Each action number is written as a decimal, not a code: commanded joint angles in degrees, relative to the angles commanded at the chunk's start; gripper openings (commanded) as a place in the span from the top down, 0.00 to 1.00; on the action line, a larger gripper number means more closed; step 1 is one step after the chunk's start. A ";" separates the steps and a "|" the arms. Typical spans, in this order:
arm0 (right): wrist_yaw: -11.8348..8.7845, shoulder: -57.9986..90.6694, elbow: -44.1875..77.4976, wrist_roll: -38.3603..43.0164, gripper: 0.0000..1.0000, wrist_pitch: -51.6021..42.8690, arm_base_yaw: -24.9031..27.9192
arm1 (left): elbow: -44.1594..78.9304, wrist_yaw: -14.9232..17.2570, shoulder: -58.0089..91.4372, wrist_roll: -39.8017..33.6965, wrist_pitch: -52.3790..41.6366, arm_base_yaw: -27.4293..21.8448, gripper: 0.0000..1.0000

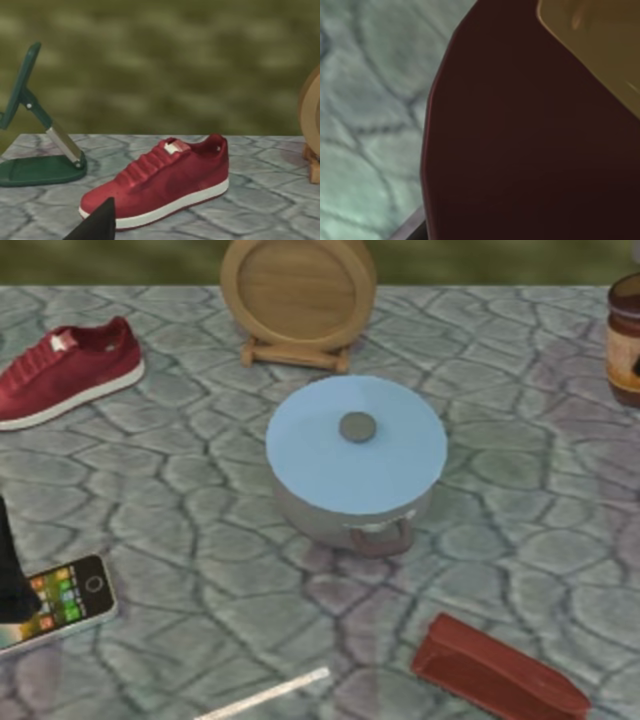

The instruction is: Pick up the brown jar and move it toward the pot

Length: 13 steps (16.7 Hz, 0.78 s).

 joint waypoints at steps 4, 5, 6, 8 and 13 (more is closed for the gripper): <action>1.47 -0.80 -3.62 3.67 1.00 2.48 1.57 | 0.00 0.00 0.00 0.00 0.00 0.00 0.00; 2.39 -1.53 -5.74 5.93 1.00 4.24 2.56 | 0.00 0.00 0.00 0.00 0.00 0.00 0.00; 3.50 -2.50 -8.22 8.65 1.00 6.43 3.75 | 0.00 0.00 0.00 0.00 0.00 0.00 0.00; 6.16 -5.03 -14.09 15.24 1.00 11.87 6.57 | 0.00 0.00 0.00 0.00 0.00 0.00 0.00; 14.47 -13.58 -32.25 35.90 1.00 29.02 15.15 | 0.00 0.00 0.00 0.00 0.00 0.00 0.00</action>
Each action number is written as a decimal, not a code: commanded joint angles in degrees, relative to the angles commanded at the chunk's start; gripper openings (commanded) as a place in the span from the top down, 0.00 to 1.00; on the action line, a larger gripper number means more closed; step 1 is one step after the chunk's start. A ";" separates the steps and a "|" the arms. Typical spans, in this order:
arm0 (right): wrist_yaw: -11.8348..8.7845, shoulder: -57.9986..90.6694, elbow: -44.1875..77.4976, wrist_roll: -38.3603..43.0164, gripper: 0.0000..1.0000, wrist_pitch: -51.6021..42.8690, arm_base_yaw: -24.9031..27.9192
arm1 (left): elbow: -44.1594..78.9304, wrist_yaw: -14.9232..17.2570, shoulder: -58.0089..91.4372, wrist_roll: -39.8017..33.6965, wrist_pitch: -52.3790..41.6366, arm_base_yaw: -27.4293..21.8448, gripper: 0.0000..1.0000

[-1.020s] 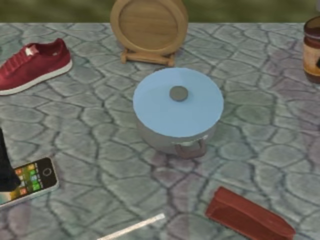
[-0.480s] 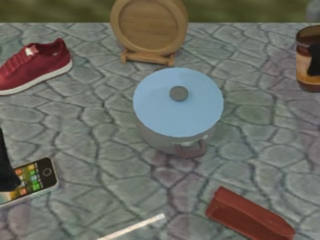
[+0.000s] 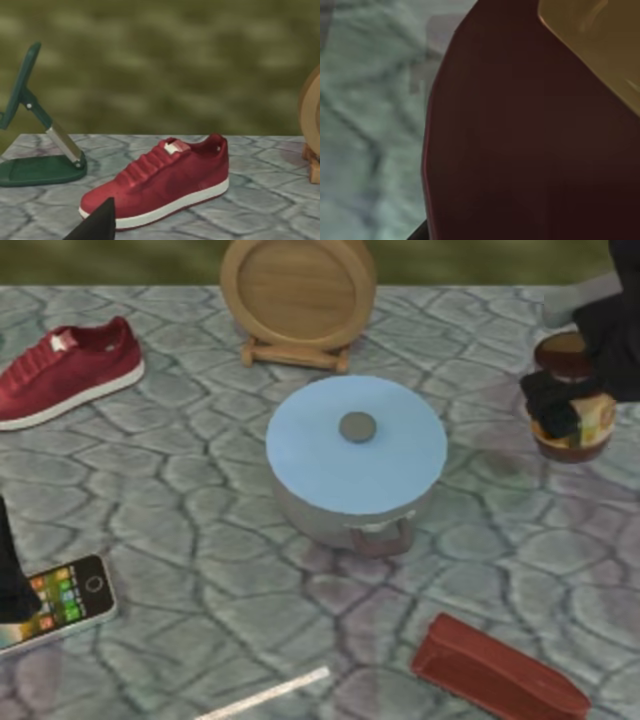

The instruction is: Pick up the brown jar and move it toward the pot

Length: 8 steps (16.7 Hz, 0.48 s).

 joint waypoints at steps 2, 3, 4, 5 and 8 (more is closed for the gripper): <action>3.44 -3.70 -7.64 8.29 1.00 7.16 3.51 | 0.00 0.00 0.00 0.00 0.00 0.00 0.00; 5.08 -5.48 -11.29 12.18 1.00 10.58 5.17 | 0.00 0.00 0.00 0.00 0.00 0.00 0.00; 6.62 -7.16 -14.74 15.84 1.00 13.81 6.74 | 0.00 0.00 0.00 0.00 0.00 0.00 0.00; 8.03 -8.71 -17.91 19.17 1.00 16.75 8.16 | 0.00 0.00 0.00 0.00 0.00 0.00 0.00; 11.25 -12.19 -25.15 26.77 1.00 23.37 11.41 | 0.00 0.00 0.00 0.00 0.00 0.00 0.00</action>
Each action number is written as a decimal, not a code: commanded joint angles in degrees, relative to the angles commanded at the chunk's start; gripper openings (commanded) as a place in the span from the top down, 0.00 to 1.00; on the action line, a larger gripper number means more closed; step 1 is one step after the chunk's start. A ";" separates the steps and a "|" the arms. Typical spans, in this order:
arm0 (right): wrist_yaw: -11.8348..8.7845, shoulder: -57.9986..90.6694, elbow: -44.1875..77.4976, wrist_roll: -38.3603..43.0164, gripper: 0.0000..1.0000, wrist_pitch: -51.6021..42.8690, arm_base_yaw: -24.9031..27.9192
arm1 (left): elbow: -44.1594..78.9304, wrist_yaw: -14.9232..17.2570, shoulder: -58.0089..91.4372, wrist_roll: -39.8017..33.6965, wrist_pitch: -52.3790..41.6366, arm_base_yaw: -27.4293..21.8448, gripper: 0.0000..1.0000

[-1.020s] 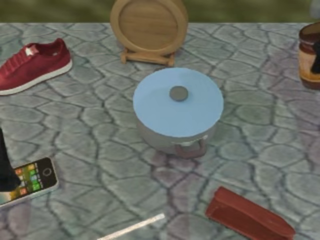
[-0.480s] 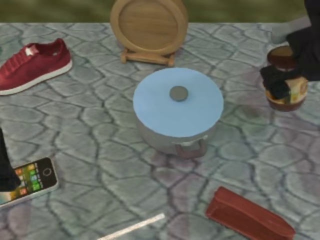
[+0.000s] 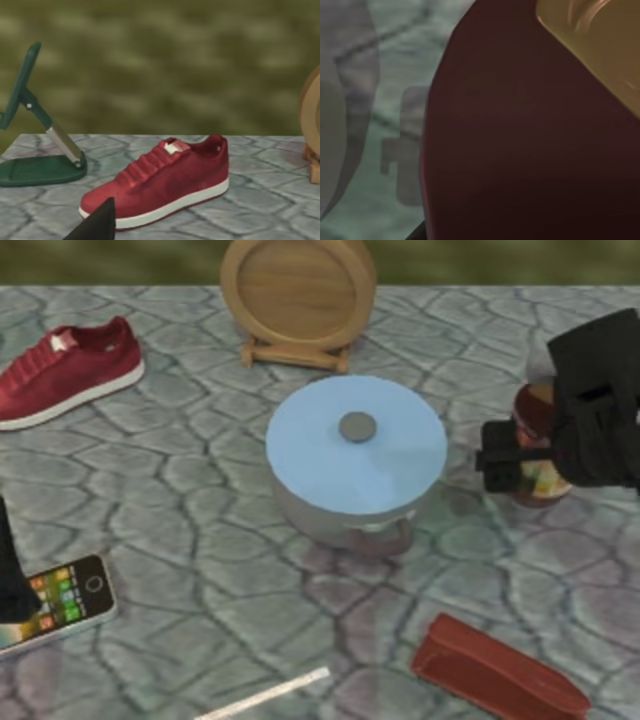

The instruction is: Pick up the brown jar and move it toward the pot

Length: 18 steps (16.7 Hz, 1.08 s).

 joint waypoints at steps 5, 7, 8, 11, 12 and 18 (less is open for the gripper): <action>1.14 -1.21 -2.52 2.61 1.00 2.34 1.15 | 0.00 0.00 0.00 0.00 0.00 0.00 0.00; 0.99 -0.93 -2.42 2.63 1.00 2.21 0.88 | 0.00 0.00 0.00 0.00 0.00 0.00 0.00; 0.95 -0.76 -2.47 2.63 1.00 2.24 0.86 | 0.00 0.00 0.00 0.00 0.00 0.00 0.00; 0.70 1.55 -2.52 2.32 1.00 4.13 0.67 | 0.00 0.00 0.00 0.00 0.00 0.00 0.00; 0.63 2.60 -2.42 2.14 1.00 5.29 0.56 | 0.00 0.00 0.00 0.00 0.00 0.00 0.00; 0.27 8.61 -2.15 1.27 1.00 12.11 -0.52 | 0.00 0.00 0.00 0.00 0.00 0.00 0.00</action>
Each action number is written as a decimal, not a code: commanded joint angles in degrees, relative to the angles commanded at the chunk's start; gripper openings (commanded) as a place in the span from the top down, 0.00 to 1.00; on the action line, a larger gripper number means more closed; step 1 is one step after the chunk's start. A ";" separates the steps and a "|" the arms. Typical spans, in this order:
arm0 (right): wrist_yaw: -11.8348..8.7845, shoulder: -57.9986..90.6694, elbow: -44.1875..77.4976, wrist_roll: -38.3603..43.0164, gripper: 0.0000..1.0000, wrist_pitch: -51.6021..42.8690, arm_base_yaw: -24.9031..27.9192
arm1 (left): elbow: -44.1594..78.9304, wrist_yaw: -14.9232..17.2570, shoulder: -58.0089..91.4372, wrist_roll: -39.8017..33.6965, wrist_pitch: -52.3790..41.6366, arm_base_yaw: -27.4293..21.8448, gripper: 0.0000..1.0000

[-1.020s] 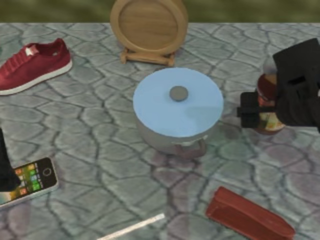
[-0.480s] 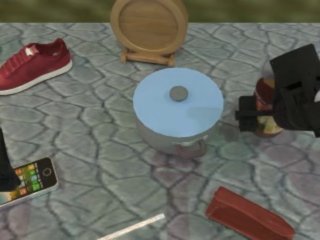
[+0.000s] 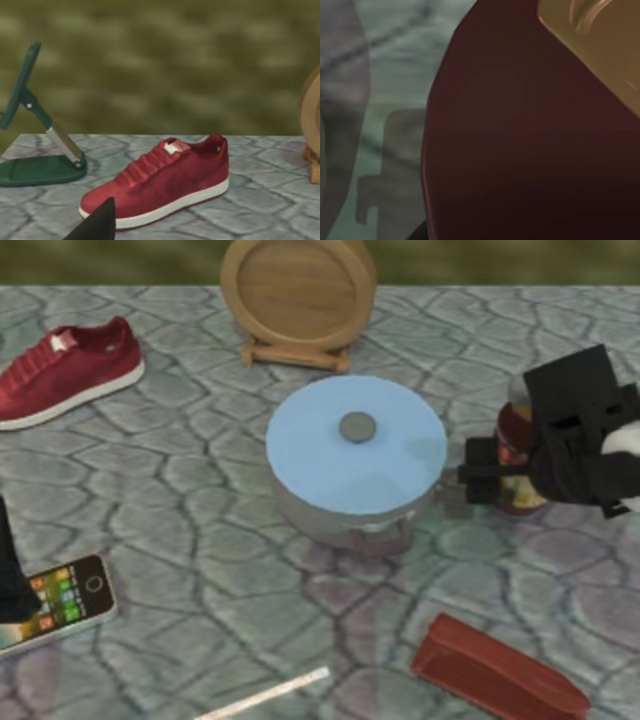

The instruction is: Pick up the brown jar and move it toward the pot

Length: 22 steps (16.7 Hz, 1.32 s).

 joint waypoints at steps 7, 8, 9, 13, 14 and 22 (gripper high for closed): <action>-0.03 0.46 -0.01 -0.05 0.85 0.51 -0.11 | 0.00 0.00 0.00 0.00 0.00 0.00 0.00; -0.03 0.46 -0.01 -0.05 0.77 0.51 -0.11 | 0.00 0.00 0.00 0.00 0.00 0.00 0.00; -0.03 0.46 -0.01 -0.05 0.70 0.51 -0.11 | 0.00 0.00 0.00 0.00 0.00 0.00 0.00; -0.03 0.46 -0.01 -0.05 0.40 0.51 -0.11 | 0.00 0.00 0.00 0.00 0.00 0.00 0.00; -0.03 0.46 -0.01 -0.05 0.32 0.51 -0.11 | 0.00 0.00 0.00 0.00 0.00 0.00 0.00; -0.03 0.46 -0.01 -0.05 0.00 0.51 -0.11 | 0.00 0.00 0.00 0.00 0.00 0.00 0.00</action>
